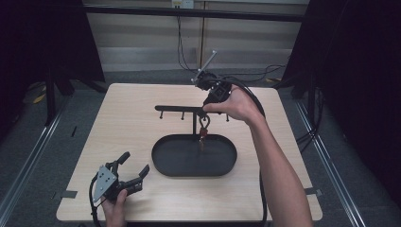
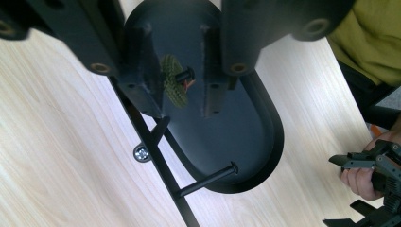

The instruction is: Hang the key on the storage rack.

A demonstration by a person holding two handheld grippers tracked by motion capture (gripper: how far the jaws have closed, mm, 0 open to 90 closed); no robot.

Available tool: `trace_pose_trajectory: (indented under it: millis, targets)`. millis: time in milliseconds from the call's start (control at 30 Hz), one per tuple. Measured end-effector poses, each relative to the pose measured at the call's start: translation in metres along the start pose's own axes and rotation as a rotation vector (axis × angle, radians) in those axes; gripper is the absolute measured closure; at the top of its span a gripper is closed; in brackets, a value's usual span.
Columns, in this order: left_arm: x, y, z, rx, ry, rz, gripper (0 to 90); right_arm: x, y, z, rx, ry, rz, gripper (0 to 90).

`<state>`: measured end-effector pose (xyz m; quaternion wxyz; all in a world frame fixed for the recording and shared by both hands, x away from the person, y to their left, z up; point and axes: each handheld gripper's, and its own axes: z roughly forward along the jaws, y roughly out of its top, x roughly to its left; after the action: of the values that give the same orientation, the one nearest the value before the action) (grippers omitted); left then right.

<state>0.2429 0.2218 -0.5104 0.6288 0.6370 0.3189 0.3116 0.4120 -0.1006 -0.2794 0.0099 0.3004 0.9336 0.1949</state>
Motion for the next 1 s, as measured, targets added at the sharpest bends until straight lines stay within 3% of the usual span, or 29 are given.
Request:
trace_pose_trajectory:
  millis: [267, 433, 900, 1000]
  targets:
    - [0.0, 0.0, 0.0, -0.003, 0.001, -0.006, 16.0, 0.006, -0.014, -0.009, -0.047, 0.052, 0.033, 56.8]
    - [0.0, 0.0, 0.0, 0.002, 0.002, 0.001, 16.0, 0.011, -0.024, -0.01, -0.079, 0.043, 0.037, 48.7]
    - [0.0, 0.0, 0.0, 0.005, 0.001, 0.002, 16.0, 0.019, -0.058, -0.009, -0.169, 0.072, 0.032, 46.7]
    - [0.0, 0.0, 0.0, 0.005, 0.001, 0.002, 16.0, 0.021, -0.067, -0.008, -0.181, 0.038, 0.051, 45.0]
